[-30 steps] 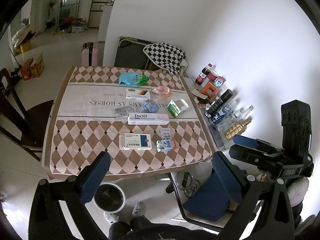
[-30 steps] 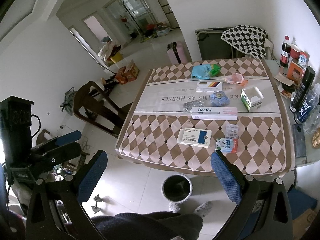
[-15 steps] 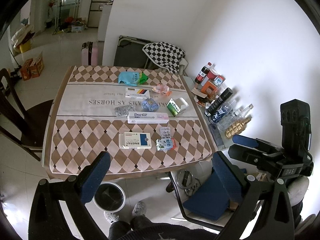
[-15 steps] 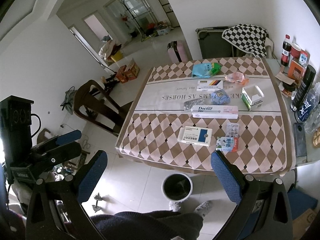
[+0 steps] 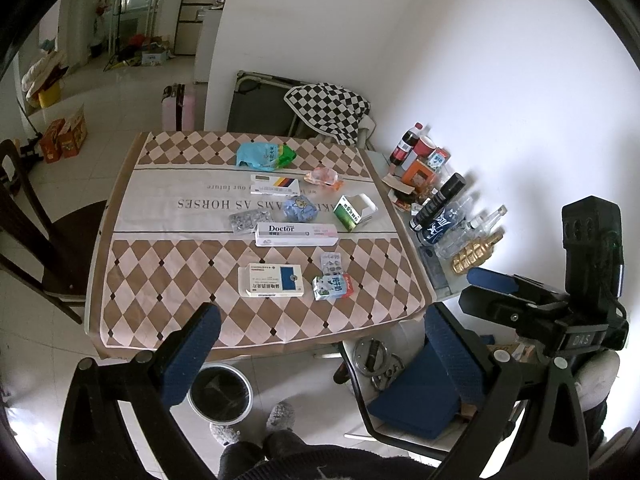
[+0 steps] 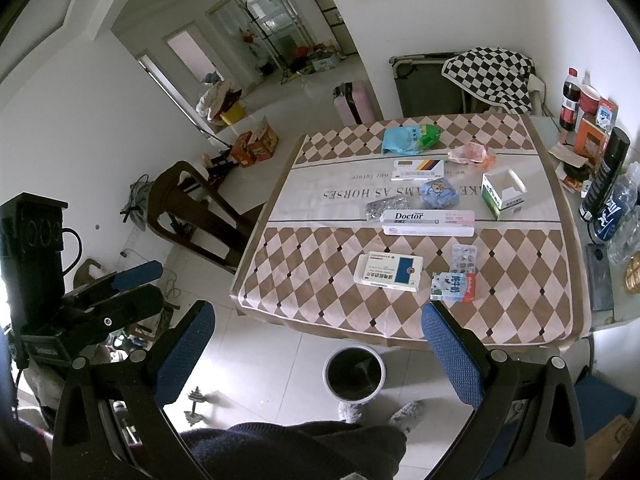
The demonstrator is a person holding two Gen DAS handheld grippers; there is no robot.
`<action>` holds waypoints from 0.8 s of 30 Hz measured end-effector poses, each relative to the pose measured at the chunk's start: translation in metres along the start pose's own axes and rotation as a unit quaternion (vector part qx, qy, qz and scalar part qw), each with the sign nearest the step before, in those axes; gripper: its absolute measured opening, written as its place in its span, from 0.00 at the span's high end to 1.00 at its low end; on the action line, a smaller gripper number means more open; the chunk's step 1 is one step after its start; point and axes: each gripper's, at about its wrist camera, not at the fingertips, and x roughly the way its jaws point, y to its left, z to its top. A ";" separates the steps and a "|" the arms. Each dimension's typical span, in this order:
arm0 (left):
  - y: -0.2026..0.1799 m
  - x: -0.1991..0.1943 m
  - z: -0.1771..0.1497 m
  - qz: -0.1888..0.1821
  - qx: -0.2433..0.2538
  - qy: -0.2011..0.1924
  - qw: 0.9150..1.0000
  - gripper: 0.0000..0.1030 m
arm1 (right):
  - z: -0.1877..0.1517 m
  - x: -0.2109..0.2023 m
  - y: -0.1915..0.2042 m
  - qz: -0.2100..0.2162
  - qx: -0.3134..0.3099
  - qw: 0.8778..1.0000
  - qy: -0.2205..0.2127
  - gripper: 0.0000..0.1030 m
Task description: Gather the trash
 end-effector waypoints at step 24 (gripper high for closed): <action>-0.002 0.004 0.000 -0.003 0.003 0.004 1.000 0.00 | -0.010 0.010 -0.003 0.000 0.003 1.000 0.003 0.00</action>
